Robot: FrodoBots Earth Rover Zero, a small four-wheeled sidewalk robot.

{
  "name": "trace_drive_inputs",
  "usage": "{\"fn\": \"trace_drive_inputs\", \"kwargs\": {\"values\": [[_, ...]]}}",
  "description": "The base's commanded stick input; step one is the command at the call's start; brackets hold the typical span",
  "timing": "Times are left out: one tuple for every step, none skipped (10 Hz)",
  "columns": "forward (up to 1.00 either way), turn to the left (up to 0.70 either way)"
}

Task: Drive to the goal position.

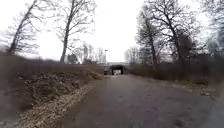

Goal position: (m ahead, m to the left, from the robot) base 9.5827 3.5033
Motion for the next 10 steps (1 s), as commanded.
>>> {"fn": "trace_drive_inputs", "kwargs": {"values": [[0.45, 0.00], [0.45, 0.00], [0.45, 0.00], [0.45, 0.00], [0.45, 0.00], [0.45, 0.00], [0.45, 0.00], [0.45, 0.00], [0.45, 0.00], [0.45, 0.00]]}}
